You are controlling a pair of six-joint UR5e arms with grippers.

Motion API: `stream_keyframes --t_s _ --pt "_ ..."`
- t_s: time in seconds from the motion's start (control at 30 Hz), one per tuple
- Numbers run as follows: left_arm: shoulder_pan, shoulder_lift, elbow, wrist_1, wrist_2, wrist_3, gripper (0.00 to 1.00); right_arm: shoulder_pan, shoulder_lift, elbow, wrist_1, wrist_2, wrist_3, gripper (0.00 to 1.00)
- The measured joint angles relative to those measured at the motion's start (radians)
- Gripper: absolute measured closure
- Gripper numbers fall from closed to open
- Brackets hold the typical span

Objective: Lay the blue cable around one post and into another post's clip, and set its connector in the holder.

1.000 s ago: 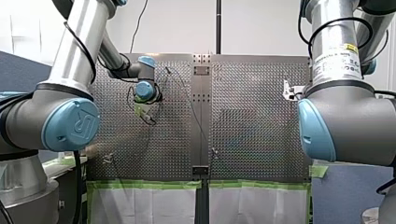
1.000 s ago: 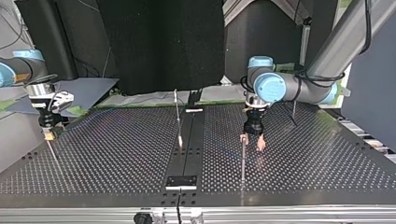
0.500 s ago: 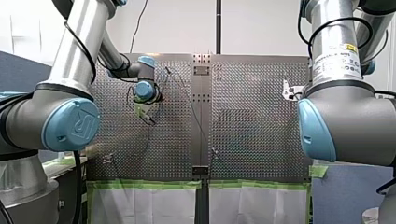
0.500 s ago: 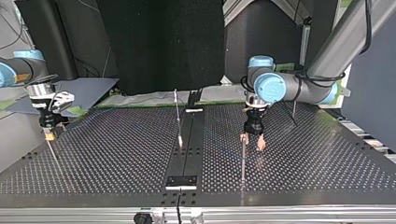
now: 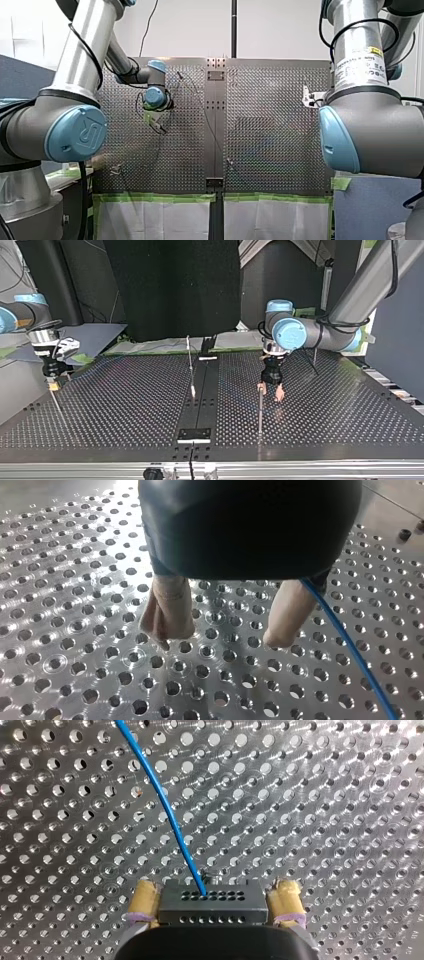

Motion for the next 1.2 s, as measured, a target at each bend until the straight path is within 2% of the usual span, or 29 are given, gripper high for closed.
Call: stream_keyframes --t_s 0.27,0.47,0.77,0.97,1.2 --pt "0.0 0.001 0.0 -0.007 -0.002 0.001 0.0 0.0 0.0 0.0 0.0 0.003 0.001 0.01" --pt "0.0 0.007 0.0 -0.037 -0.025 0.0 0.0 -0.001 0.0 0.0 -0.001 0.003 0.002 0.01" --pt "-0.009 0.067 0.0 -0.064 -0.035 0.001 0.0 0.0 0.0 0.0 -0.003 0.003 0.002 0.01" --pt "-0.02 0.082 0.0 -0.105 -0.035 0.006 0.0 -0.001 0.0 0.0 -0.004 0.003 0.002 0.01" --pt "-0.034 0.084 0.0 -0.175 -0.037 0.043 0.0 -0.001 0.0 0.0 -0.005 0.006 0.002 0.01"
